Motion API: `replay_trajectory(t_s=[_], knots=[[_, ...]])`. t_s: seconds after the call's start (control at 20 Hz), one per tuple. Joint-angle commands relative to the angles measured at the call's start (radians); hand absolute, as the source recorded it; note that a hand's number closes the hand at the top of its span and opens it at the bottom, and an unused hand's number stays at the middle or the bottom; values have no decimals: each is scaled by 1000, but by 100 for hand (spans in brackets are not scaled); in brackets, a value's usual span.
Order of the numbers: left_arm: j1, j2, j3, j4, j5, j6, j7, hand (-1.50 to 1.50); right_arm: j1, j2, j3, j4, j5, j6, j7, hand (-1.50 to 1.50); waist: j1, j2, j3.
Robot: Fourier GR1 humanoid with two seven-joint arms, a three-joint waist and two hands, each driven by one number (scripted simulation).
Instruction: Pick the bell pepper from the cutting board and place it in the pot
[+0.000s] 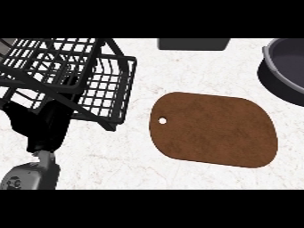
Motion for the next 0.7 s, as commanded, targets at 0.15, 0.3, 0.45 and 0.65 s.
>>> replay_trajectory(t_s=[0.15, 0.3, 0.45, 0.65], knots=[[33, -24, -41, -15, -20, -8, -11, 0, -145, 12, 113, 255, 81, -133, 25, 150, 14, 6, 1], [-19, -24, -31, -9, -24, 8, 27, 0, -198, 52, 131, 365, 97, -211, -5, 150, 20, 10, 2], [-55, -25, -18, 21, -26, 10, 19, 0, -214, 55, 177, 424, 133, -241, -58, 150, 12, 8, 2], [-18, -38, -38, -24, -46, 34, 43, 0, -249, 45, 148, 557, 111, -180, -41, 150, 23, 10, 3]])
